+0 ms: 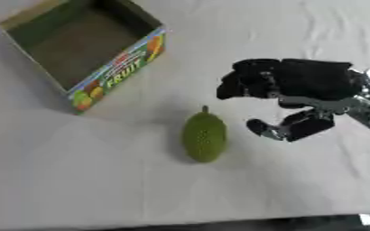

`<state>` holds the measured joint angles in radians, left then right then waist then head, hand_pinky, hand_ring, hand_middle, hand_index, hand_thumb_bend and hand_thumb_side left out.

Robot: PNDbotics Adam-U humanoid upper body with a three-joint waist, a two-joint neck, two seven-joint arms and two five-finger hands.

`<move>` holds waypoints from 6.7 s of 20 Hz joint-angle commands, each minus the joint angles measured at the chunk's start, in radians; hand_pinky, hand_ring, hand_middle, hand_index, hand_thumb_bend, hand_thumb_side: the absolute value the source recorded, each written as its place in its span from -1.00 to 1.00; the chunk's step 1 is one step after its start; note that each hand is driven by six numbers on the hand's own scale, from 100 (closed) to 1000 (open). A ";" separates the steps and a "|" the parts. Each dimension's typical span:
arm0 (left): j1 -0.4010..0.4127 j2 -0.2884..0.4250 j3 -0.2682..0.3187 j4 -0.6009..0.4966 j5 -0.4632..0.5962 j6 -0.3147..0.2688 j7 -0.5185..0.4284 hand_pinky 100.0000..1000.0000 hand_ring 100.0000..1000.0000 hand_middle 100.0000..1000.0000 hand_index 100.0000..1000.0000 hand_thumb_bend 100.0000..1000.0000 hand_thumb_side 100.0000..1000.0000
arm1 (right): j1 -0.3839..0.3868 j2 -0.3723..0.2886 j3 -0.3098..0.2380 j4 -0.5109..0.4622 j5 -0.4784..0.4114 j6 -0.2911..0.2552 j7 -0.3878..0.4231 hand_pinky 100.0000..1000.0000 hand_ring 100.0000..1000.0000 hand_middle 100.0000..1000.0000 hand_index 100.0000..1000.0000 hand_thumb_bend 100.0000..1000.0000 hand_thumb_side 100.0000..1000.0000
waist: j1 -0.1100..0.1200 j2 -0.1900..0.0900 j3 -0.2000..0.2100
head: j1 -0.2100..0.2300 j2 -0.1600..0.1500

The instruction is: Pick up objects on the table and place them in the box.

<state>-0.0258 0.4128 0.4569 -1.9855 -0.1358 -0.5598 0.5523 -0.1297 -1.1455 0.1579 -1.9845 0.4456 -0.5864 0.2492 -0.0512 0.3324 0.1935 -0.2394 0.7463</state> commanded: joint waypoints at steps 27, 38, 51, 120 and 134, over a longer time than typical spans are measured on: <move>-0.023 0.039 -0.010 -0.015 0.024 -0.005 -0.023 0.14 0.12 0.11 0.56 -1.00 0.08 | -0.232 -0.023 0.177 -0.016 -0.045 -0.061 0.250 1.00 0.90 0.79 1.00 -1.00 -0.76 | -0.009 -0.010 0.033 | -0.045 -0.024; -0.028 0.035 -0.013 -0.015 0.031 -0.007 -0.031 0.14 0.12 0.12 0.56 -1.00 0.08 | -0.260 0.017 0.227 -0.016 -0.058 0.000 0.330 1.00 0.89 0.78 1.00 -1.00 -0.55 | -0.012 -0.002 0.051 | -0.060 -0.030; -0.031 0.028 -0.012 -0.015 0.034 -0.009 -0.039 0.13 0.11 0.12 0.56 -1.00 0.08 | -0.270 0.041 0.224 -0.016 0.014 0.051 0.342 1.00 0.88 0.79 1.00 -1.00 -0.81 | -0.012 0.012 0.061 | -0.071 -0.046; -0.031 0.040 -0.013 -0.015 0.047 -0.013 -0.031 0.14 0.09 0.09 0.55 -1.00 0.08 | -0.389 0.023 0.037 -0.016 -0.049 0.157 -0.119 0.41 0.37 0.21 0.29 -1.00 -0.87 | -0.016 -0.002 0.070 | -0.095 -0.048; -0.050 0.051 -0.018 -0.015 0.054 -0.014 -0.048 0.13 0.08 0.09 0.55 -1.00 0.08 | -0.746 0.167 0.062 0.255 -0.126 0.223 -0.066 0.40 0.35 0.09 0.20 -1.00 -1.00 | -0.047 0.014 0.102 | -0.137 -0.047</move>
<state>-0.0712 0.4299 0.4333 -1.9855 -0.0871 -0.5703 0.5080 -0.8562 -0.9751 0.2280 -1.7598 0.3221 -0.3564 0.1840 -0.1069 0.3642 0.2961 -0.3713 0.7029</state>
